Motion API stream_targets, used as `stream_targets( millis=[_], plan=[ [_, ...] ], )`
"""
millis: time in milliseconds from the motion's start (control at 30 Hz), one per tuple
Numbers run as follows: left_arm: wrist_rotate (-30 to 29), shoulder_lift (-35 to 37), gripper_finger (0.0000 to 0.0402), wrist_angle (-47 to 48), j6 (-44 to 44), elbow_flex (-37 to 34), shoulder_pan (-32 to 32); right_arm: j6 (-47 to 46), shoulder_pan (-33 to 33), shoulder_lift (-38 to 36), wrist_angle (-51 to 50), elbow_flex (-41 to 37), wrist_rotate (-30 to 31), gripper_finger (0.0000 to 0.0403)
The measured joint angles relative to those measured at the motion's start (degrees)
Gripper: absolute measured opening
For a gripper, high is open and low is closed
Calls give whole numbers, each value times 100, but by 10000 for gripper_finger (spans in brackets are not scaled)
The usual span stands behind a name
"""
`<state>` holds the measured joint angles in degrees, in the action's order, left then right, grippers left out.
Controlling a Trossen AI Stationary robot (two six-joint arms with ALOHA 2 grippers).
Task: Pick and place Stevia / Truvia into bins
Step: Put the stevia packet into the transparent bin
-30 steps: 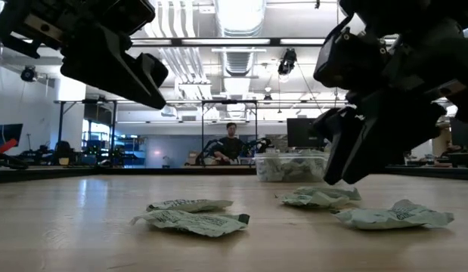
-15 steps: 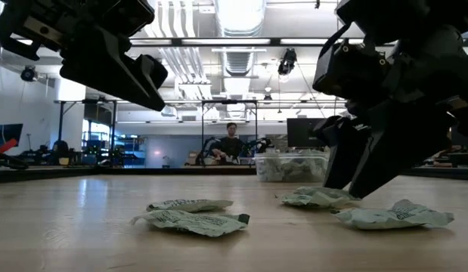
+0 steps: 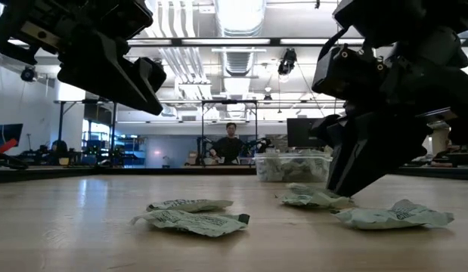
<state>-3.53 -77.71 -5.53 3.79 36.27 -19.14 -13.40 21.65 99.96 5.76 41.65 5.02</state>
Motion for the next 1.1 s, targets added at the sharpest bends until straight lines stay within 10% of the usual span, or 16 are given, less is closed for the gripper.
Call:
stream_targets(
  millis=[633, 1100],
  plan=[
    [-2, 0, 109, -3, -12, 0, 0, 494, 15, -364, -789, 353, 334, 9],
    [-2, 0, 109, -3, -7, 6, 0, 856, -357, -1613, -2932, 710, 3695, 9]
  ],
)
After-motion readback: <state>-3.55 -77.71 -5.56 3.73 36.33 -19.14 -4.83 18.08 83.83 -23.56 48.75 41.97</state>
